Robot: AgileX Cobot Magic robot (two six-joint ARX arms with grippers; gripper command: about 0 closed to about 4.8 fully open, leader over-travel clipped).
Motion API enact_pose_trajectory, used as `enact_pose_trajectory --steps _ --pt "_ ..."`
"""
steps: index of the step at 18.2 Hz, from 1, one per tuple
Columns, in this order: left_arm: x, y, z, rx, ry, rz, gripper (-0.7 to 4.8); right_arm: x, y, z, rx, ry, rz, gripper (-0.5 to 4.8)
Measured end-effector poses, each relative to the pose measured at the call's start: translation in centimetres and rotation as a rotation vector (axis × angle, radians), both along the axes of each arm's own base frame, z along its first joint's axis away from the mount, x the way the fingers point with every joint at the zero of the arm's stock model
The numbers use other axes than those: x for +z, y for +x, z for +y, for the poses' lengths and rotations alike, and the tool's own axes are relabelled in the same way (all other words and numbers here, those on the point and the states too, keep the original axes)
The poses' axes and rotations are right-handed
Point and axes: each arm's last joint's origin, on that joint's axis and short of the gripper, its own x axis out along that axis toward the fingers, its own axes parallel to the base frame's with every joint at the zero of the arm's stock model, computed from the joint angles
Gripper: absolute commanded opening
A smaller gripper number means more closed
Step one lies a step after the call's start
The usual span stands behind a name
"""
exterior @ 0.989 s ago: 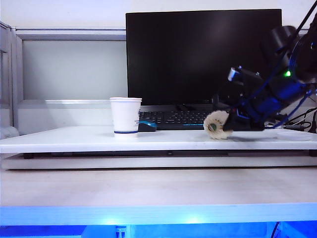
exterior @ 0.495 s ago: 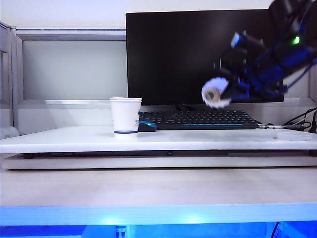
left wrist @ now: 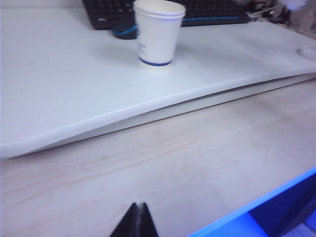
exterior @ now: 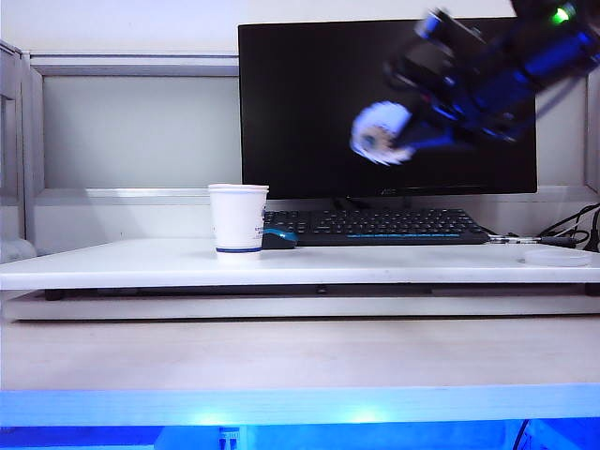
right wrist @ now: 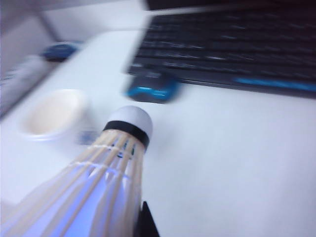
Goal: Pick up the badminton from the table and put it into the white paper cup.
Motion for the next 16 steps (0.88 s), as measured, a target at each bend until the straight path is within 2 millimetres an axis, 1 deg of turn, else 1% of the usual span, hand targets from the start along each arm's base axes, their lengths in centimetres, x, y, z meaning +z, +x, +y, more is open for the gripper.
enact_pose_trajectory --steps 1,4,5,6,8,16 --pt "0.0 0.0 0.1 0.024 0.005 0.001 -0.05 0.2 -0.4 0.8 0.033 0.005 -0.006 -0.07" --pt "0.0 0.1 0.1 0.053 0.016 0.000 -0.05 0.1 -1.1 2.5 0.091 0.003 0.019 -0.07" --pt "0.0 0.1 0.2 0.067 0.019 -0.001 -0.05 0.4 -1.3 3.2 0.113 -0.003 0.035 -0.06" --pt "0.0 0.1 0.2 0.073 0.022 0.000 -0.05 0.7 -1.3 3.5 0.121 -0.004 0.039 -0.06" --pt "0.0 0.1 0.3 0.092 0.028 -0.001 -0.05 2.2 -1.0 4.0 0.133 -0.001 0.038 -0.07" --pt "-0.1 0.1 0.4 0.129 0.051 -0.007 -0.05 7.5 -0.1 4.4 0.155 0.070 0.027 -0.06"
